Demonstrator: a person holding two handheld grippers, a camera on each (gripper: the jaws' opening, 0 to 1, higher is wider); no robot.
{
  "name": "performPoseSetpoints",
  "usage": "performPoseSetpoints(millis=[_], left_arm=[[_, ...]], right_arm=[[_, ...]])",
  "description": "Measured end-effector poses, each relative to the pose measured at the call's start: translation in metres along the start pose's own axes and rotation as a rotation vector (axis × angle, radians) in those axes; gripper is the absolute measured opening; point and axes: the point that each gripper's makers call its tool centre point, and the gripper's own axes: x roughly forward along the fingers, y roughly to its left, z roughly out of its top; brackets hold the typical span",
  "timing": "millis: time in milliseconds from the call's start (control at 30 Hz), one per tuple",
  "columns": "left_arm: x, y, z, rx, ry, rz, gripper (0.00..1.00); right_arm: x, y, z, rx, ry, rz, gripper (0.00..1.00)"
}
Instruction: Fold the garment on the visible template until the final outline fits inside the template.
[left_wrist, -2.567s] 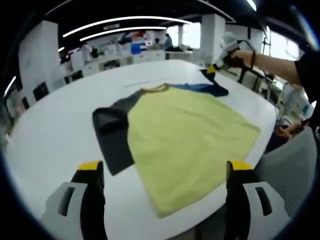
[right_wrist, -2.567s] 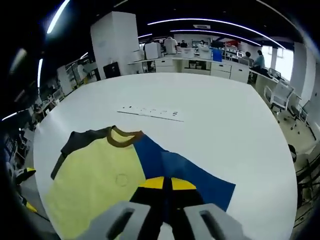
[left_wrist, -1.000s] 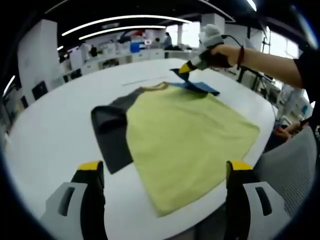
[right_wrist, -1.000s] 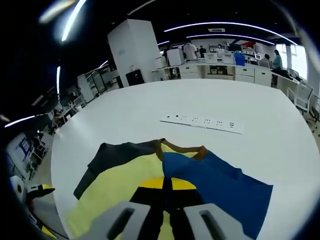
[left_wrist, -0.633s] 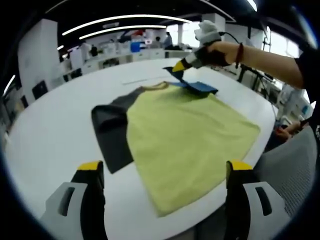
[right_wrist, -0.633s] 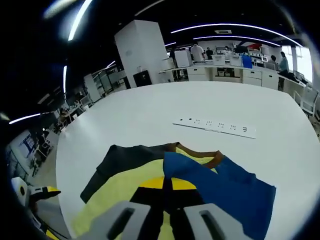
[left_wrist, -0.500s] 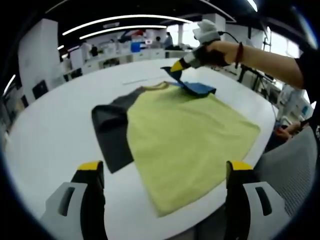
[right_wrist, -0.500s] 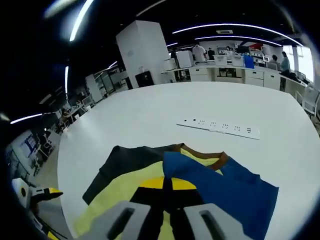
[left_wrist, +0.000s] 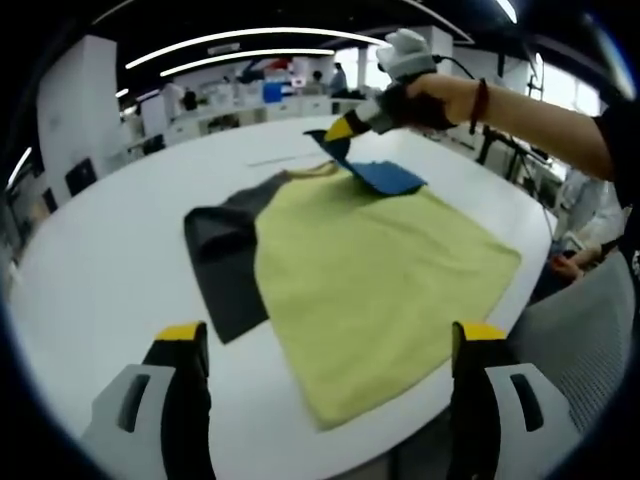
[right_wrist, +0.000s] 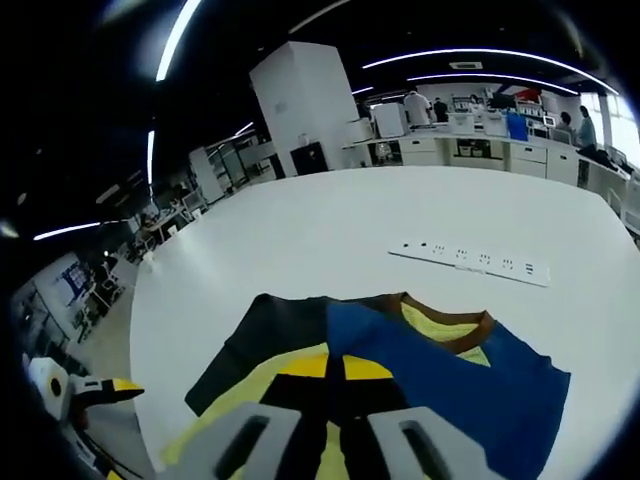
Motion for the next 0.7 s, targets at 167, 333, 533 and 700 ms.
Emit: performPoseSetpoints(millis=[167,333,533,700], left_arm=[[-0.001,0.001,-0.003,-0.003,0.006,0.004,0.97],[0.0,0.001,-0.004,-0.007,0.007,0.003,0.97],[0.0,0.002,-0.004,-0.011,0.005,0.004,0.97],[-0.001,0.004,-0.006,-0.016,0.011,0.006,0.97]], right_arm=[[0.004,0.009,-0.005,-0.014,0.011,0.015,0.0],[0.008,0.018,-0.007,-0.022,0.014,0.034,0.0],[0.014,0.029,-0.011,-0.031,0.02,0.06,0.0],[0.019,0.036,-0.014,-0.038,0.024,0.077,0.0]])
